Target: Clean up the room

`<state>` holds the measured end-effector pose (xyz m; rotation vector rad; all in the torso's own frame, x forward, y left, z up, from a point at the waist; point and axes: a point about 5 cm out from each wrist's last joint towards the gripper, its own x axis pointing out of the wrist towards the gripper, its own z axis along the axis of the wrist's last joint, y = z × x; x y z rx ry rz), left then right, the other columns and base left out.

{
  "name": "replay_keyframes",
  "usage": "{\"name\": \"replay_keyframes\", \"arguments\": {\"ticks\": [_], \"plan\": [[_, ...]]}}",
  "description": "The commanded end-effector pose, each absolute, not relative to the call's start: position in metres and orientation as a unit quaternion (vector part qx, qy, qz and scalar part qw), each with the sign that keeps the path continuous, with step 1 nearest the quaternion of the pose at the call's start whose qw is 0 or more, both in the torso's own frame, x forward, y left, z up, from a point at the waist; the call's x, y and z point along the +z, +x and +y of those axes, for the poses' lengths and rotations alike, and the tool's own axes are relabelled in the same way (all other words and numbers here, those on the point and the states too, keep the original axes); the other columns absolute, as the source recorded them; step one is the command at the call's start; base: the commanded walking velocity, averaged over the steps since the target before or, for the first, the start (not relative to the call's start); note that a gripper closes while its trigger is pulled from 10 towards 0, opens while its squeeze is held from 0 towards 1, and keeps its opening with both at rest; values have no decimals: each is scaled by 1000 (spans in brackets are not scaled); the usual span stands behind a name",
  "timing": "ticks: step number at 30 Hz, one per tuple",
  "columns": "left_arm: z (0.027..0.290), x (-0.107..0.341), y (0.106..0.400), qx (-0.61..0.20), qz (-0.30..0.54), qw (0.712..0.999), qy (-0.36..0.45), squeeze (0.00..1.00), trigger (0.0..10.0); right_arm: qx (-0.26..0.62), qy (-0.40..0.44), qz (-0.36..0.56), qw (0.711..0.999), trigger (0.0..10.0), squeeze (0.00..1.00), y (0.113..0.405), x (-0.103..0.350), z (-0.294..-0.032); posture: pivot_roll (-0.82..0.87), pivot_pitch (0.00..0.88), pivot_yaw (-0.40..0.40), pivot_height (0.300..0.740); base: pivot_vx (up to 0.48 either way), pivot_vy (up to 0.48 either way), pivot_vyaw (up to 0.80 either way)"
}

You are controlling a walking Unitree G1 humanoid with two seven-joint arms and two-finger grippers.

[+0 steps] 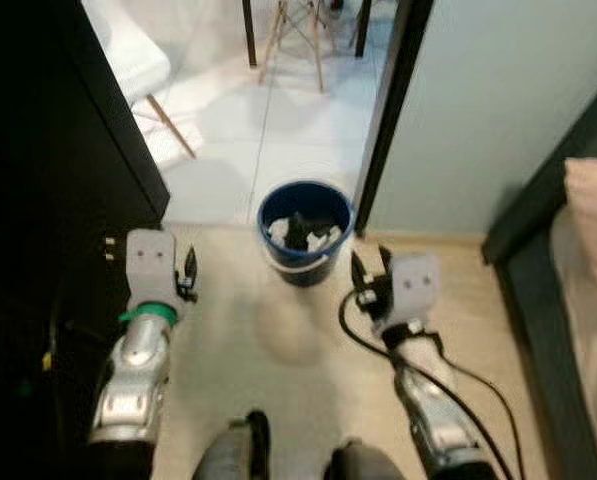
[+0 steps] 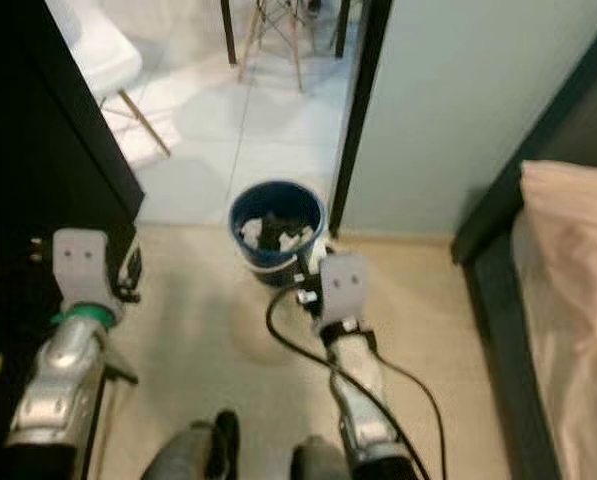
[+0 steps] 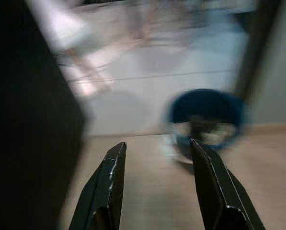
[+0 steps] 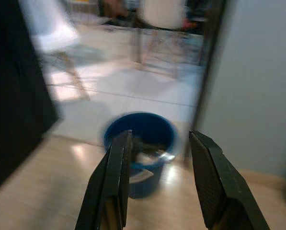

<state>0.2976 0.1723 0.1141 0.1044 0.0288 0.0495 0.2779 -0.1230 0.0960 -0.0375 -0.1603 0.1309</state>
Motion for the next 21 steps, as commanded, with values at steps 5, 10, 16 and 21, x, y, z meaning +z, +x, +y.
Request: {"name": "replay_keyframes", "arguments": {"ticks": [5,10,16,21], "plan": [[175,110,295,25,30,998,49,0,10000,62,2,-65,996,10000,0,276,89,-120,-74,89,43,707,0,0,-640],[172,109,295,15,36,998,42,0,10000,61,1,-65,996,10000,0,277,89,-121,-73,86,45,707,0,0,-800],[170,108,295,7,39,998,39,0,10000,62,0,-65,996,10000,0,278,90,-120,-73,85,45,707,0,0,-800],[170,108,296,5,40,998,39,0,10000,64,0,-65,996,10000,0,279,90,-120,-75,83,44,707,0,0,-800]]}}
